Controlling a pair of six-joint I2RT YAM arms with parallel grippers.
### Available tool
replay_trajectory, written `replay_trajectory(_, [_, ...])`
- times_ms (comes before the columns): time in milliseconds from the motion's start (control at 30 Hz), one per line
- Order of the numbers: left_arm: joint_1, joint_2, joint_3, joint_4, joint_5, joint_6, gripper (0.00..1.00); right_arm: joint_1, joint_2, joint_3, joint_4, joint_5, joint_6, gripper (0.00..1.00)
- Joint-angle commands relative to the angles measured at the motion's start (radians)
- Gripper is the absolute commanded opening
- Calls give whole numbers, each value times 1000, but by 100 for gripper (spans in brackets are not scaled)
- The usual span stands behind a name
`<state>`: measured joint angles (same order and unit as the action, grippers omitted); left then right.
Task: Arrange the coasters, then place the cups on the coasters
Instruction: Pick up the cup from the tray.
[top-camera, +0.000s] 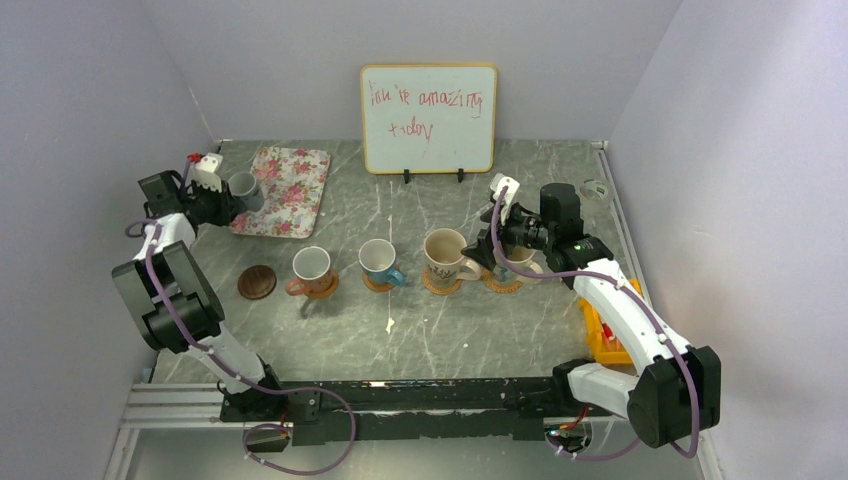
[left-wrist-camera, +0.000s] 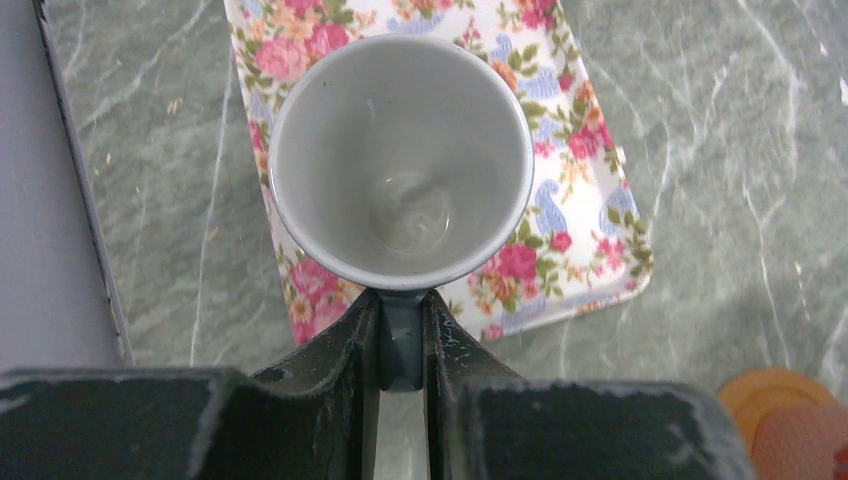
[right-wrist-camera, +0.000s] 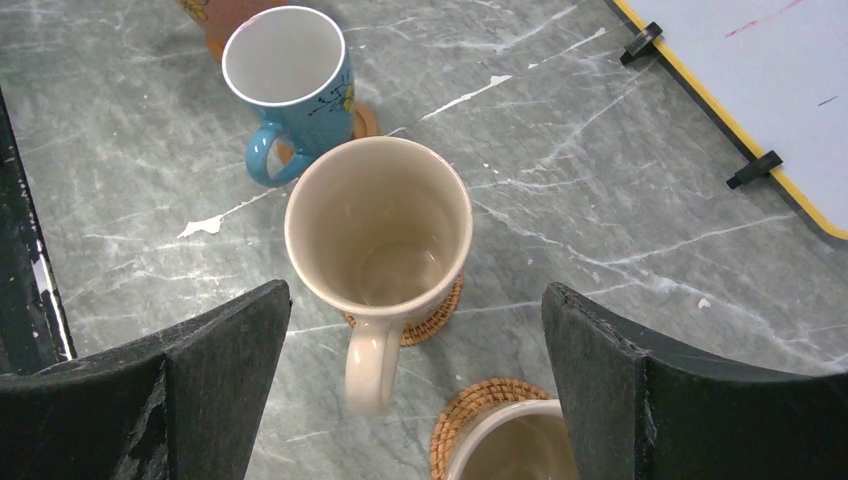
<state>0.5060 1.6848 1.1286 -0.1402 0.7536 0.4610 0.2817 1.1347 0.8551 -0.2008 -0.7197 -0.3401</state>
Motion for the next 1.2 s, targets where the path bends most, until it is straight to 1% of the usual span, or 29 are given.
replay_trajectory(0, [40,-84,-19,-76,114,124,5,-6,-17,4,23,-32,-7,100])
replay_trajectory(333, [111,-128,-65,-213,197,290,5,-6,-13,3,23,-33,-8,100])
replay_trajectory(633, [154,-155,-96,-372,266,488,5,-4,-3,4,24,-30,-6,100])
replay_trajectory(1167, [229,-222,-156,-560,295,710,5,-10,-6,2,29,-15,-1,100])
